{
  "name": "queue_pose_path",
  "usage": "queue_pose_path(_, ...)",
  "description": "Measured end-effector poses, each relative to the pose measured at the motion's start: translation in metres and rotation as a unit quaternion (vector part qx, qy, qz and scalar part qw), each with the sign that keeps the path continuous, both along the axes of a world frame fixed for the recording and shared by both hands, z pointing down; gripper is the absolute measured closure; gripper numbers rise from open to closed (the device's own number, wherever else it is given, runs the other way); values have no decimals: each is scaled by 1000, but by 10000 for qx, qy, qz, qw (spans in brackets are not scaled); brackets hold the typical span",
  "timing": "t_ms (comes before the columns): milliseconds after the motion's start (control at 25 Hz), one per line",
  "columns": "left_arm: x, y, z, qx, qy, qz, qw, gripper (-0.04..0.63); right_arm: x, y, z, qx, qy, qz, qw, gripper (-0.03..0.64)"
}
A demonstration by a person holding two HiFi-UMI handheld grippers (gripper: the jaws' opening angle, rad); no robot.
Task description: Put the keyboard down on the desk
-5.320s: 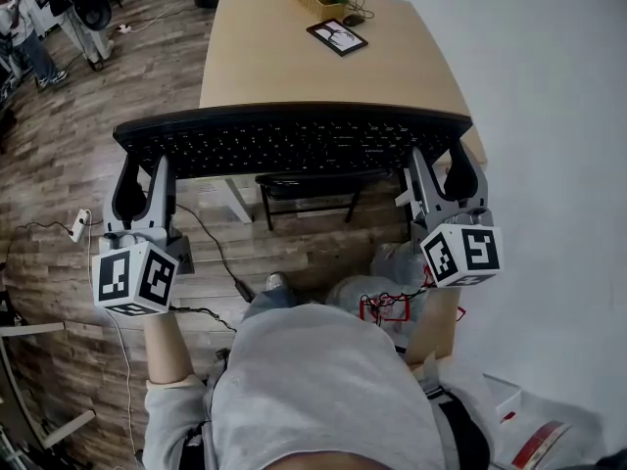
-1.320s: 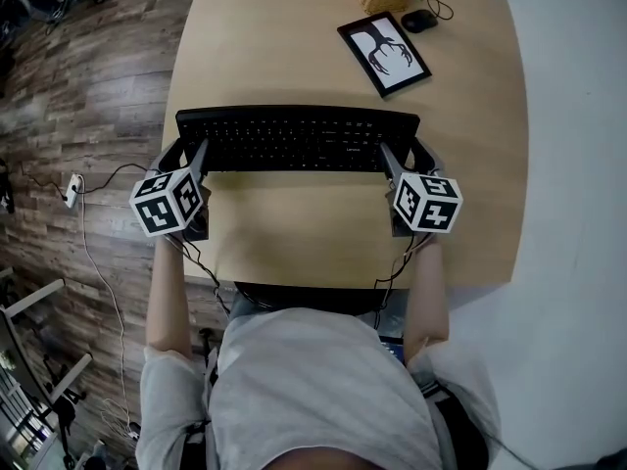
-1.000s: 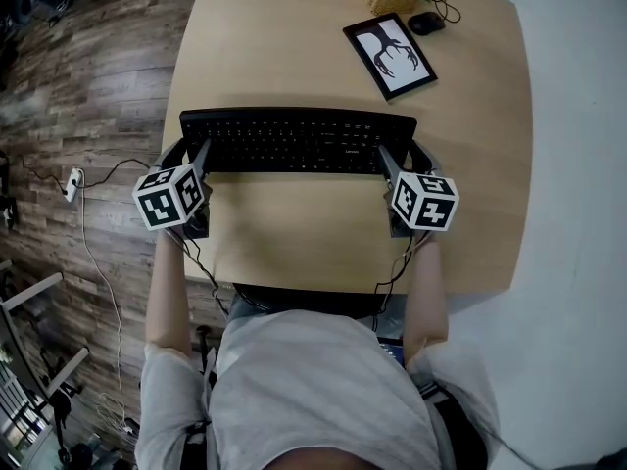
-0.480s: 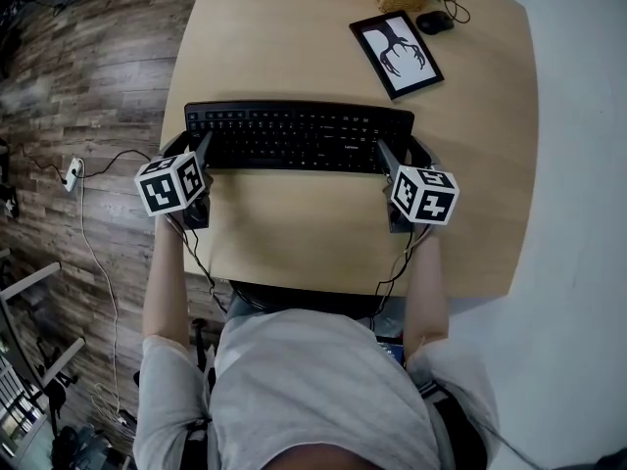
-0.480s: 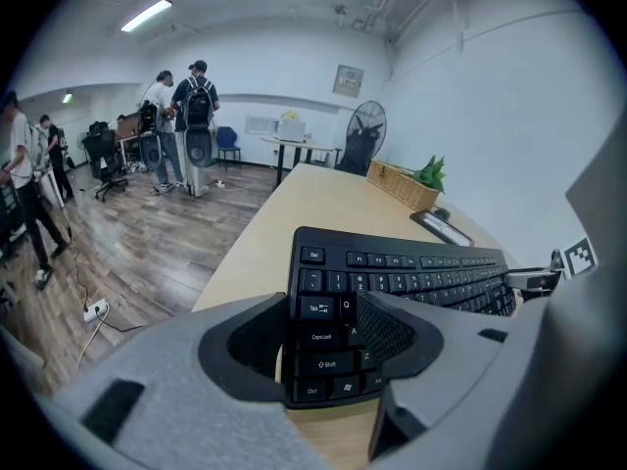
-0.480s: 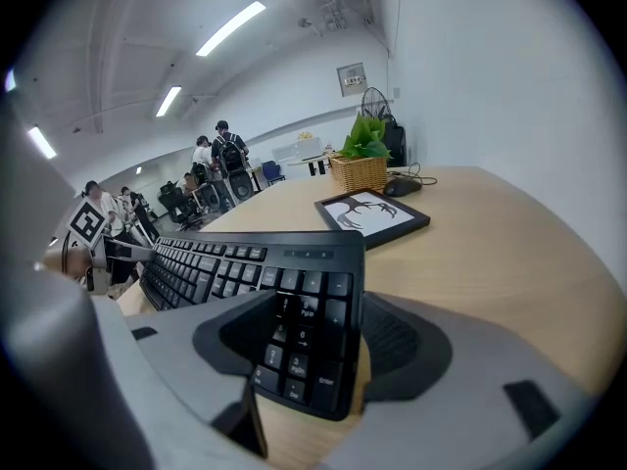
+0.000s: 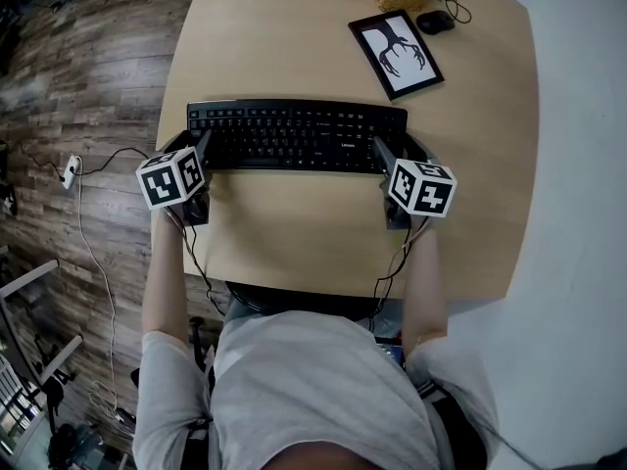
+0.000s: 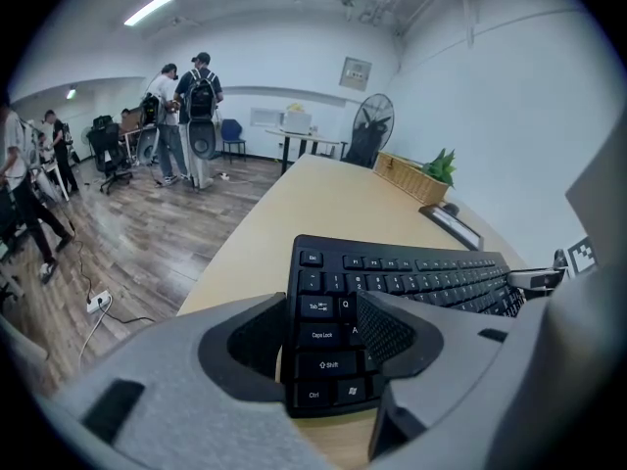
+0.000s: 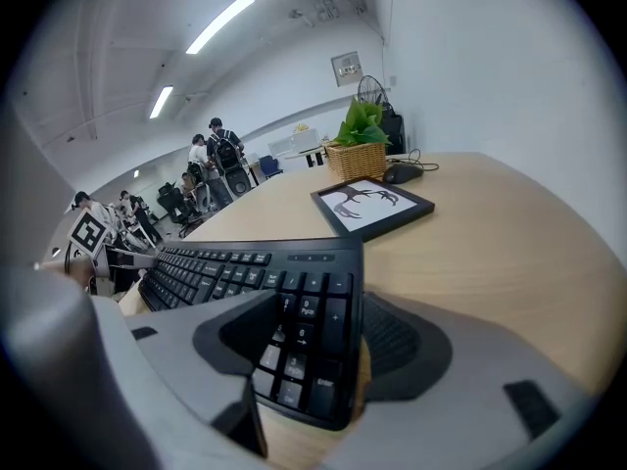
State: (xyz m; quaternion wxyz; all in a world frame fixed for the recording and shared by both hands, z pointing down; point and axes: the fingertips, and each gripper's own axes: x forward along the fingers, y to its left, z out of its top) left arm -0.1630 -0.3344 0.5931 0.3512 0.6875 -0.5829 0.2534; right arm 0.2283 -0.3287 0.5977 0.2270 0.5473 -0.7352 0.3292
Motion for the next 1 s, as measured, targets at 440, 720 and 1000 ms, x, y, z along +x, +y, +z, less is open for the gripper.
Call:
queue_pose_path(440,-1,-2,7,-39,-40,-65,10000,377,0,-1,9,-151,-71,35,9999,367)
queue_pose_path(720,-1,-2,8,46,-31,-84,9999,377,1,-2,11,-174,-115,73,9998,367)
queue_pose_path(1000,-2,1,-7,569,-144,-229,9980,398,3,1,7,-51,192,180,9996,367)
